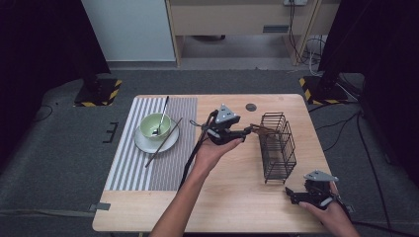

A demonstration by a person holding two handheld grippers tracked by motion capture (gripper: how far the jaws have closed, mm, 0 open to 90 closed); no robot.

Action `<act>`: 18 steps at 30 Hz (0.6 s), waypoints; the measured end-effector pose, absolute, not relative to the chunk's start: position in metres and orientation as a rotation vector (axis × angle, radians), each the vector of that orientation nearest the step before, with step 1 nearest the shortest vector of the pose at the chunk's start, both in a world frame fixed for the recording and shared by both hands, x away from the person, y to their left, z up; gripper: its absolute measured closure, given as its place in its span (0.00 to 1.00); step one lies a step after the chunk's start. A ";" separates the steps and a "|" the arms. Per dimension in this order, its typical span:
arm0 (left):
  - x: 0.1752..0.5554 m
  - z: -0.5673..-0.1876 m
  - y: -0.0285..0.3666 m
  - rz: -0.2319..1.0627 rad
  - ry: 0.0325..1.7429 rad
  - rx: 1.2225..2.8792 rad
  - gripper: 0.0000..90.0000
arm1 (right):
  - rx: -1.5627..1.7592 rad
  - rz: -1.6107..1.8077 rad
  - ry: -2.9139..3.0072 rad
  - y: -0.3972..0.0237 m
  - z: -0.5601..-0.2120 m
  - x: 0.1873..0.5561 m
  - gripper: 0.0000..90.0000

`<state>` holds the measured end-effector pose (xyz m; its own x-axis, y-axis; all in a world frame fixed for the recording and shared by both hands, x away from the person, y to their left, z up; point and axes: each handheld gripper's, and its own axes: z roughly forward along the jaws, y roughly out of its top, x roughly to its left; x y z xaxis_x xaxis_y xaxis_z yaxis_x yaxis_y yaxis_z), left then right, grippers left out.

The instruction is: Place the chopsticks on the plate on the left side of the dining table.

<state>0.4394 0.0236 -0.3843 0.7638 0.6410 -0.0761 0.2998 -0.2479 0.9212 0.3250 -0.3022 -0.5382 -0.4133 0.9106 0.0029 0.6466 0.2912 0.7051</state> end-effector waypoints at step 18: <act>0.449 -0.365 0.009 0.345 0.739 1.940 0.70 | 1.394 0.895 2.167 -0.302 -0.538 0.325 0.00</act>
